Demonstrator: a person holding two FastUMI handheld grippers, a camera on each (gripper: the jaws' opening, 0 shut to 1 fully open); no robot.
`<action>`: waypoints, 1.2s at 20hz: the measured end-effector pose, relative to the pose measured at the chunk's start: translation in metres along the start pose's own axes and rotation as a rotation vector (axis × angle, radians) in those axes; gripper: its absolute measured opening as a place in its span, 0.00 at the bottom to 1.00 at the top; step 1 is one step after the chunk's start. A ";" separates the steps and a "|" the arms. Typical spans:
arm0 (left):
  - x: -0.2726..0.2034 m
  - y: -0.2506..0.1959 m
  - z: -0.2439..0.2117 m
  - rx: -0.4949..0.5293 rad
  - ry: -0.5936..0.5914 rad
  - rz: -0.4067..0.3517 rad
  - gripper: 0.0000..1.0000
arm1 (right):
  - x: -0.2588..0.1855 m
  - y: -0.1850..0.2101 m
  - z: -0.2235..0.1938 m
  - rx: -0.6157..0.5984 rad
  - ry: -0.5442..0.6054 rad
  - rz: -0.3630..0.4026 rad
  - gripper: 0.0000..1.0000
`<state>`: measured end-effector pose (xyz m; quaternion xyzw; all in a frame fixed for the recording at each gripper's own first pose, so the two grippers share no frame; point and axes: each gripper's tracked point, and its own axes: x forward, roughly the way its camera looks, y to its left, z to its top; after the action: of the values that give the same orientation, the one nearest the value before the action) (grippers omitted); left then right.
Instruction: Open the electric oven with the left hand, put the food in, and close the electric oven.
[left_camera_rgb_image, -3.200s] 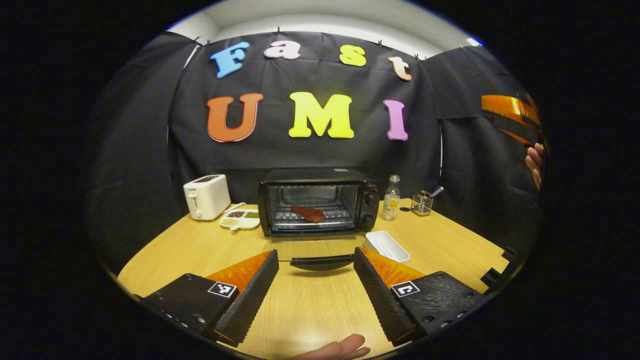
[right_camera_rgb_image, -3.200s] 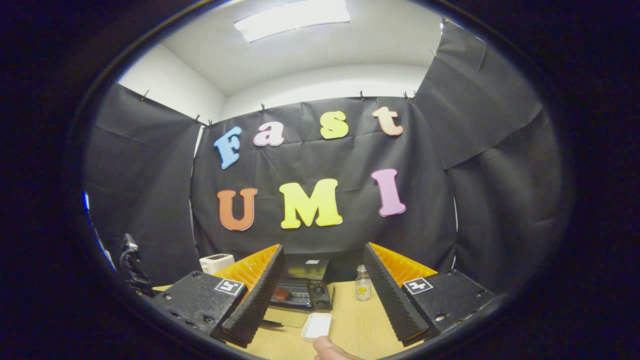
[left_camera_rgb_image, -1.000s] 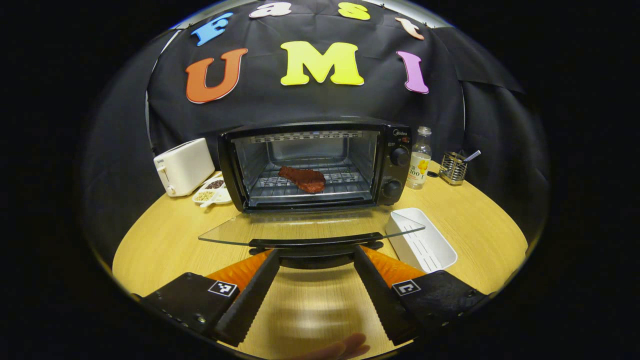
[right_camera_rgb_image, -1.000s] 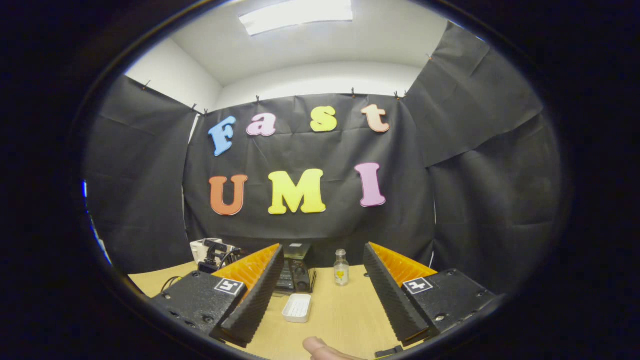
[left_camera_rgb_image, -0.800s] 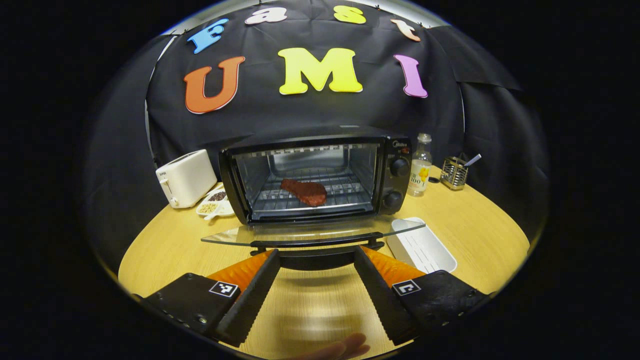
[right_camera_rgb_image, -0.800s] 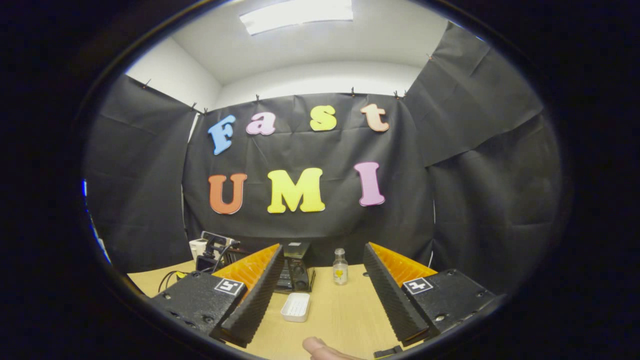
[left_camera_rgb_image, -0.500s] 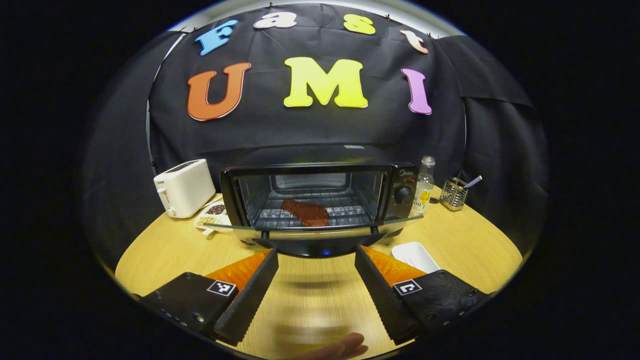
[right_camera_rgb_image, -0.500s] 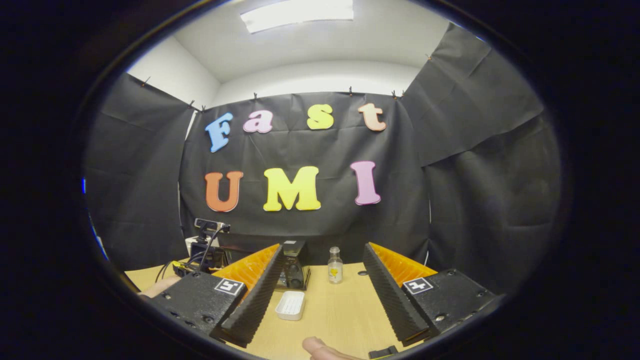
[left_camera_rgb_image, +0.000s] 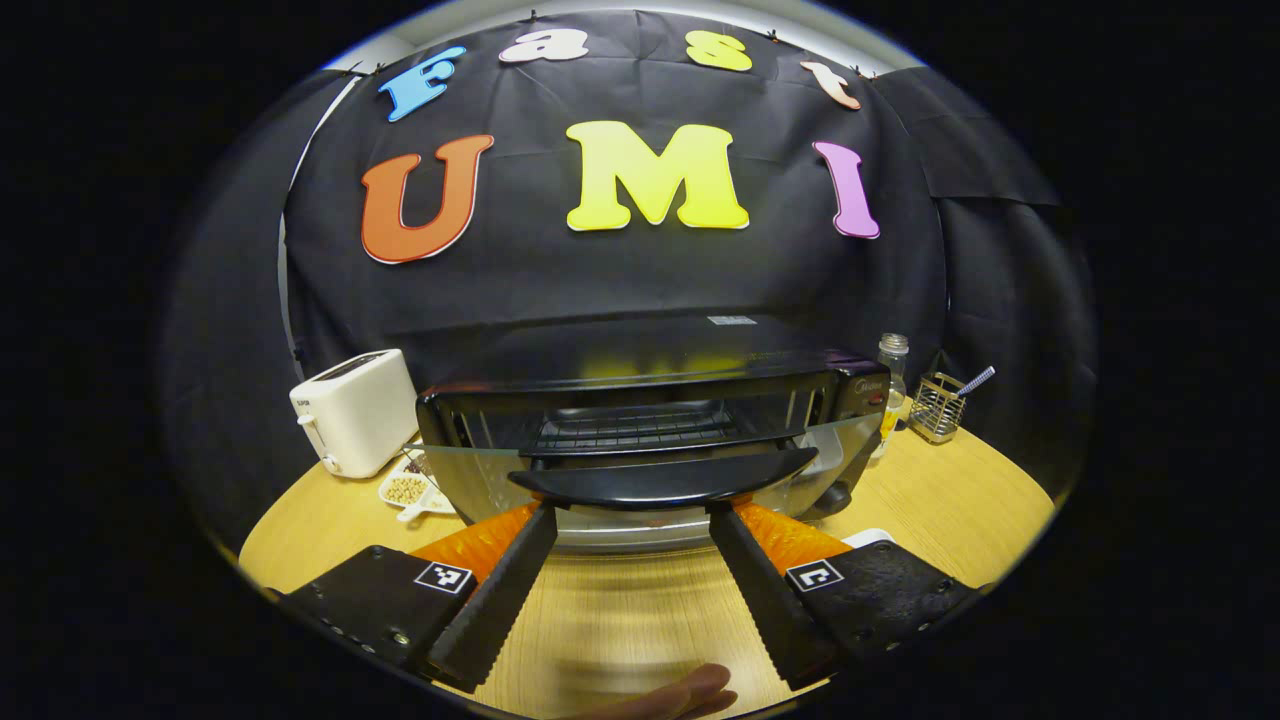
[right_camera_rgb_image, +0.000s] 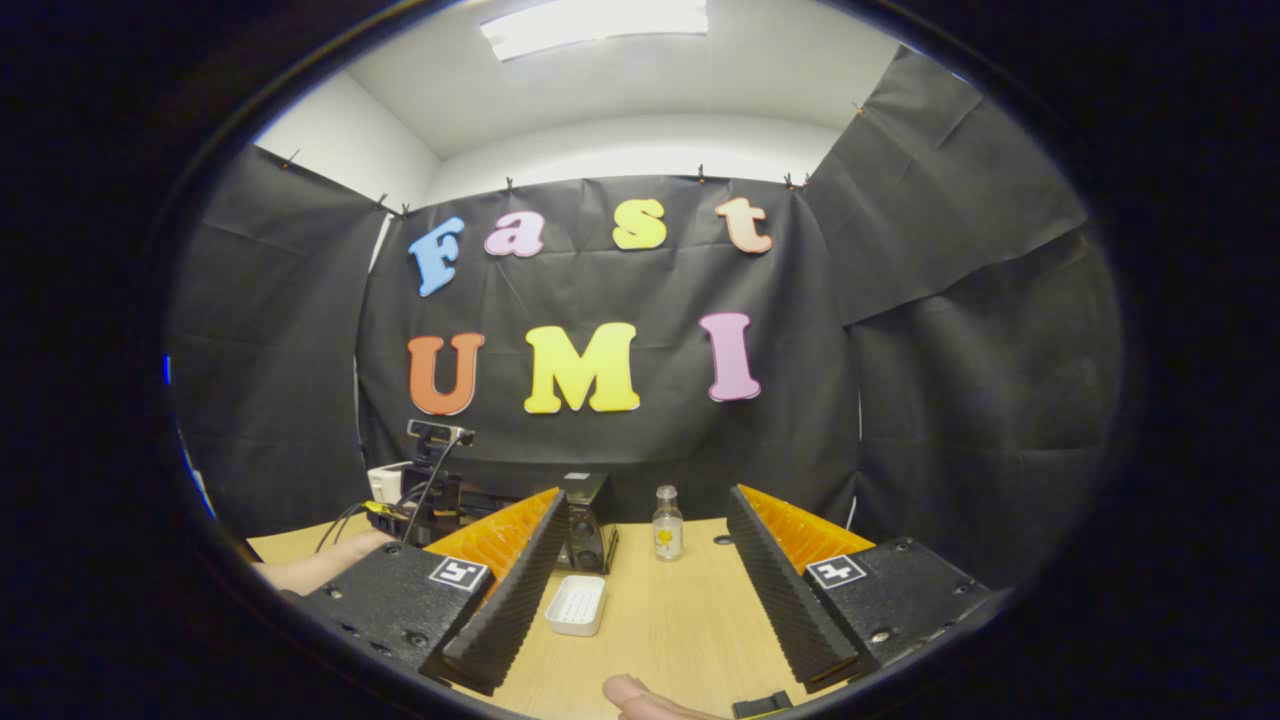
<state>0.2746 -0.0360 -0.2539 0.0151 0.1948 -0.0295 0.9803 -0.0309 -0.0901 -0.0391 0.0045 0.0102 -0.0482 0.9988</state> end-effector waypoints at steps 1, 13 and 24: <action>0.000 0.002 0.008 0.014 -0.002 0.007 0.98 | 0.001 -0.001 0.001 -0.008 -0.001 -0.005 1.00; -0.163 0.014 0.096 0.017 -0.207 0.020 0.96 | -0.003 -0.008 -0.001 -0.055 0.048 -0.029 0.96; -0.347 0.005 0.103 0.027 -0.354 0.025 0.96 | -0.025 0.050 0.030 -0.020 -0.010 0.022 1.00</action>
<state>-0.0056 -0.0168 -0.0262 0.0254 0.0186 -0.0220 0.9993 -0.0501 -0.0384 -0.0081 -0.0054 0.0056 -0.0373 0.9993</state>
